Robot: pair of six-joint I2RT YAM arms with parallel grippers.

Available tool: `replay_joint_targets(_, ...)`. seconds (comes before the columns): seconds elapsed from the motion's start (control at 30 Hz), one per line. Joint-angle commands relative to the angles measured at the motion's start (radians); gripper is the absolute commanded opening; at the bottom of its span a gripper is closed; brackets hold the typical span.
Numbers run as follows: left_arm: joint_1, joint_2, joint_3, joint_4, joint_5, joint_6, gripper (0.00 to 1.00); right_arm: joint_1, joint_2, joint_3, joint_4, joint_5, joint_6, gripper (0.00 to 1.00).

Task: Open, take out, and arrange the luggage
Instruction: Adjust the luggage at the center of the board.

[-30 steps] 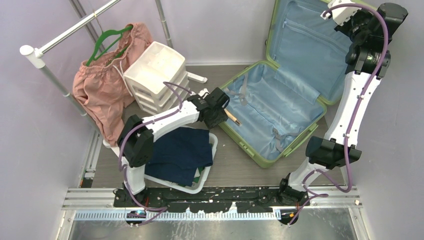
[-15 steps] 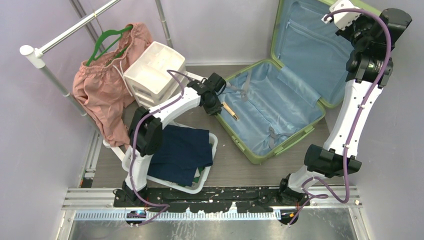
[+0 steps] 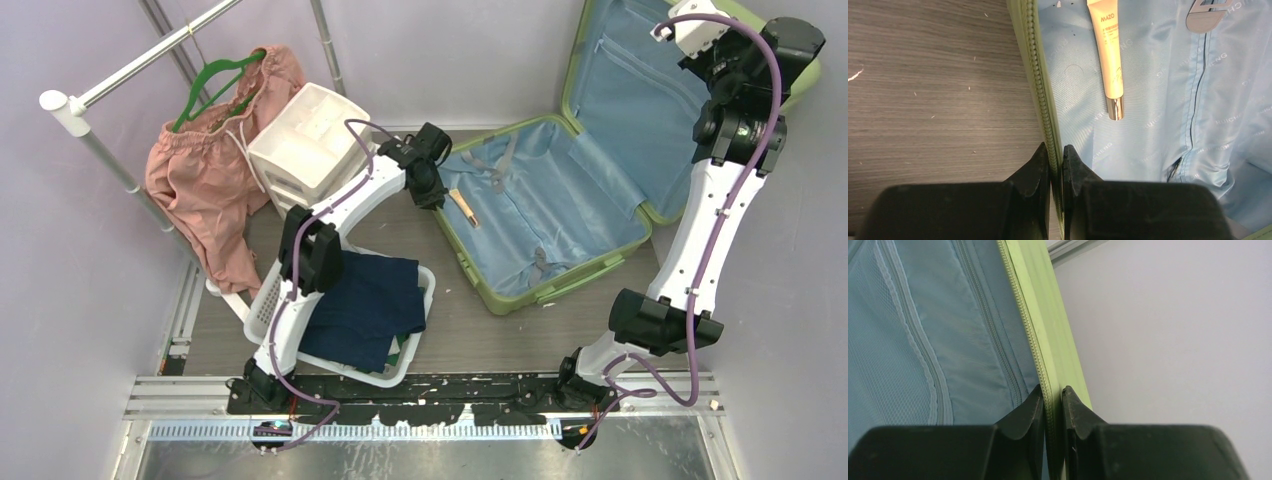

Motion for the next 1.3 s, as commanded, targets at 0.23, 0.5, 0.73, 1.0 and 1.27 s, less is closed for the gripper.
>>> replay_joint_targets(0.23,0.008,0.058,0.118,0.277,0.151,0.036,0.06,0.007,-0.049,-0.04,0.194,0.016,0.078,0.29)
replay_joint_targets(0.5,0.01,0.039,0.094,0.309,0.177,0.036,0.2,0.007,-0.071,-0.065,0.208,-0.005,0.099,0.59)
replay_joint_targets(0.73,0.021,-0.033,0.033,0.335,0.151,0.045,0.39,0.007,-0.112,-0.037,0.158,-0.099,0.183,0.83)
replay_joint_targets(1.0,0.028,-0.137,-0.022,0.297,0.071,0.111,0.53,0.034,-0.205,-0.122,0.011,-0.263,0.258,0.9)
replay_joint_targets(1.27,0.032,-0.275,-0.093,0.267,-0.002,0.206,0.57,0.062,-0.254,-0.216,-0.231,-0.514,0.342,0.93)
